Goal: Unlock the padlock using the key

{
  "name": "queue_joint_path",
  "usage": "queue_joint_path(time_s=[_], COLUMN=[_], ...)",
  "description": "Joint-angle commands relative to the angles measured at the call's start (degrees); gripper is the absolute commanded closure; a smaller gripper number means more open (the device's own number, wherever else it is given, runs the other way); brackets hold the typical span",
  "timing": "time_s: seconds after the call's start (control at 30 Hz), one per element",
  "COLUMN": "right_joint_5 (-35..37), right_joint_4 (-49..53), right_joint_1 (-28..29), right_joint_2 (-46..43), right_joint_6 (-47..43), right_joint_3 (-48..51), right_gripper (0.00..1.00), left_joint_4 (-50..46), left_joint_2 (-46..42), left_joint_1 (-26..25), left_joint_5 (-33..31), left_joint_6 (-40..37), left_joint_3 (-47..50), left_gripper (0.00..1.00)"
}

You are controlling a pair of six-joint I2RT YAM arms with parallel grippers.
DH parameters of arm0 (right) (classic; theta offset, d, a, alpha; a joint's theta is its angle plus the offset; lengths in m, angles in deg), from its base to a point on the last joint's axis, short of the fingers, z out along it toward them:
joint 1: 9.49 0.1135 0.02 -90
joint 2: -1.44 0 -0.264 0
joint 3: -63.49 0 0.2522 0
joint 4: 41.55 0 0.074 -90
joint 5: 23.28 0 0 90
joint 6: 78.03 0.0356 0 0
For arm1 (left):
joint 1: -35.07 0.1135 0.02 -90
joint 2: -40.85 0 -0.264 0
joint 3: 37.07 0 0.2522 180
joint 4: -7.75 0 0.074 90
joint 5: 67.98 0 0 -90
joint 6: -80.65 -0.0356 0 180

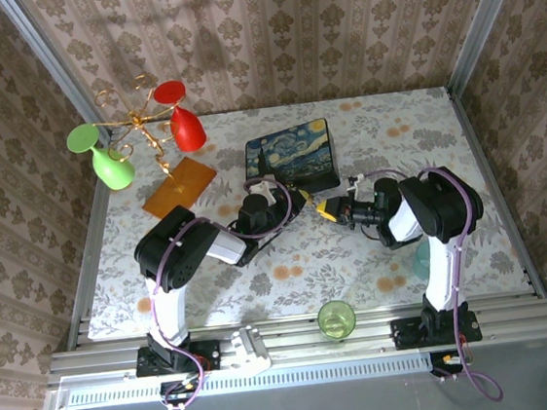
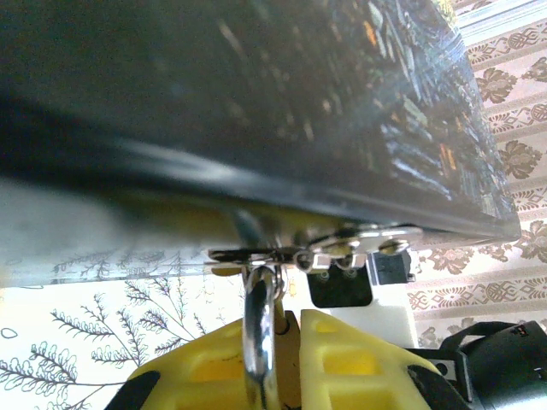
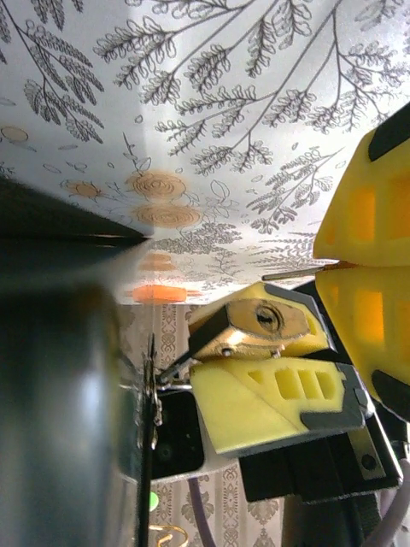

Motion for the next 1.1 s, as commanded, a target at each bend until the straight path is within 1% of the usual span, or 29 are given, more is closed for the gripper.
queue_joint_path(time_s=[0.0, 0.1, 0.3, 0.6, 0.97, 1.07], right_joint_5=[-2.32, -2.8, -3.31, -3.16, -7.36, -6.83], right_joint_4=[-1.42, -1.47, -1.41, -1.46, -1.47, -1.41], right_joint_1=[-0.39, -0.44, -0.72, -0.8, -0.35, -1.23], right_joint_2=[-2.09, -0.88, -1.26, -0.41, 2.95, 2.99], right_joint_6=[-2.43, -2.07, -2.46, -1.8, -2.11, -2.32], right_joint_3=[0.45, -0.8, -0.76, -2.95, -5.1, -4.66], right_gripper=[1.0, 1.0, 1.0, 1.0, 1.0, 1.0], left_joint_4=[1.36, 1.18, 2.17, 3.33, 4.65, 4.27], left_joint_2=[-1.38, -1.71, -1.83, -0.93, -0.73, -0.69], left_joint_1=[-0.49, -0.77, -0.51, -1.04, -1.28, -1.1], left_joint_5=[1.88, 1.7, 1.27, 2.36, 2.75, 3.17], left_joint_6=[2.64, 2.5, 2.81, 4.06, 5.12, 5.13], left_joint_3=[-0.63, -0.64, 0.85, 0.11, -0.28, -0.46], left_gripper=[1.0, 1.0, 1.0, 1.0, 1.0, 1.0])
